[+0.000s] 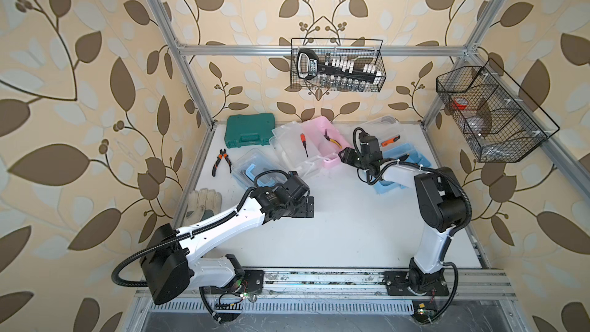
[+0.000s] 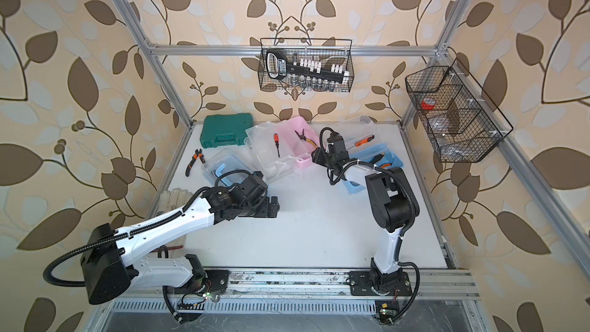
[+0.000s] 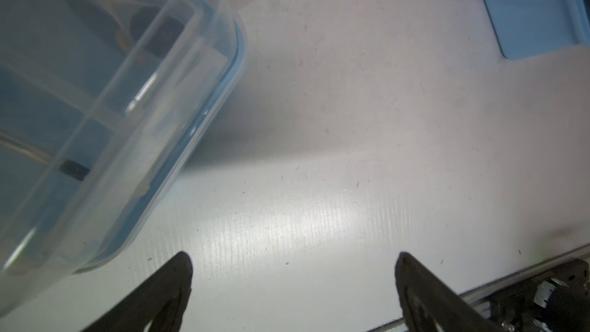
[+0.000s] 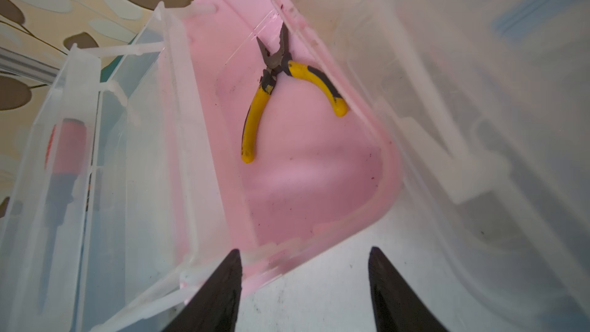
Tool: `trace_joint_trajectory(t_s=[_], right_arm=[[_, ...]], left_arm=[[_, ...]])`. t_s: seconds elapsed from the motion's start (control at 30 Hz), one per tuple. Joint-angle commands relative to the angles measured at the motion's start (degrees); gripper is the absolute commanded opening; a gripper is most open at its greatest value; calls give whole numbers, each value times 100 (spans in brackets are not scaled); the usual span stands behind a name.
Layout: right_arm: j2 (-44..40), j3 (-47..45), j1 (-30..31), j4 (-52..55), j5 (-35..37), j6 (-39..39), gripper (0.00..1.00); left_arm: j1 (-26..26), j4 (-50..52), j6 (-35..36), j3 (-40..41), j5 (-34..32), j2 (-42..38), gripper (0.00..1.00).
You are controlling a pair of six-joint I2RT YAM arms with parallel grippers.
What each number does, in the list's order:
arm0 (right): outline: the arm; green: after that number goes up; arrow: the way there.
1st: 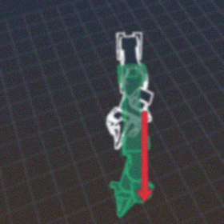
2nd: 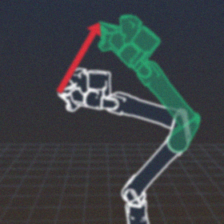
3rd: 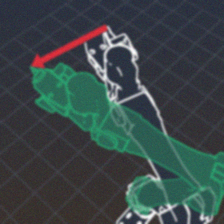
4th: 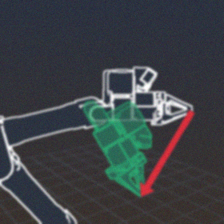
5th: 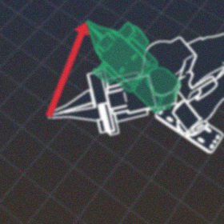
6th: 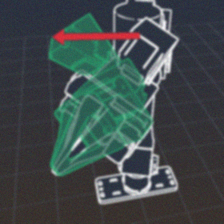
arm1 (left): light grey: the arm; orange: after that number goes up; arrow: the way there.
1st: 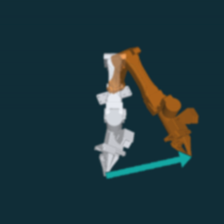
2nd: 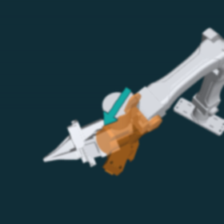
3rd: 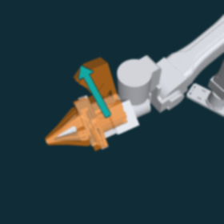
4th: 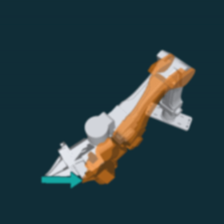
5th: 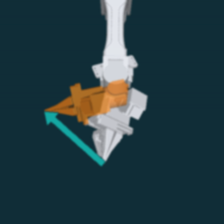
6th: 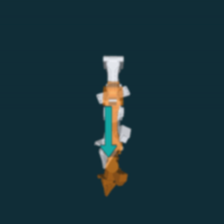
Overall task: Close toolboxes
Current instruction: Move the toolbox to the center of the board.
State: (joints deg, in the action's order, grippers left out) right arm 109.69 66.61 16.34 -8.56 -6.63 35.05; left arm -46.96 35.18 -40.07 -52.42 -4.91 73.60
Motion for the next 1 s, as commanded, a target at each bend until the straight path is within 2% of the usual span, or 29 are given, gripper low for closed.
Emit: trace_joint_trajectory(t_s=[0.0,0.23,0.53,0.73,0.97], right_arm=[[228,323,-25,242,174,-85,60],[516,584,-69,443,411,-204,57],[615,530,-78,561,569,-401,42],[619,401,-78,578,553,-495,35],[481,244,-76,670,625,-604,34]], left_arm=[[-58,-384,-185,108,-45,227,99],[-53,-581,-257,180,-172,605,99],[6,-116,-499,247,-964,770,99],[224,88,-542,423,-1244,739,99],[416,439,-566,554,-1538,506,99]])
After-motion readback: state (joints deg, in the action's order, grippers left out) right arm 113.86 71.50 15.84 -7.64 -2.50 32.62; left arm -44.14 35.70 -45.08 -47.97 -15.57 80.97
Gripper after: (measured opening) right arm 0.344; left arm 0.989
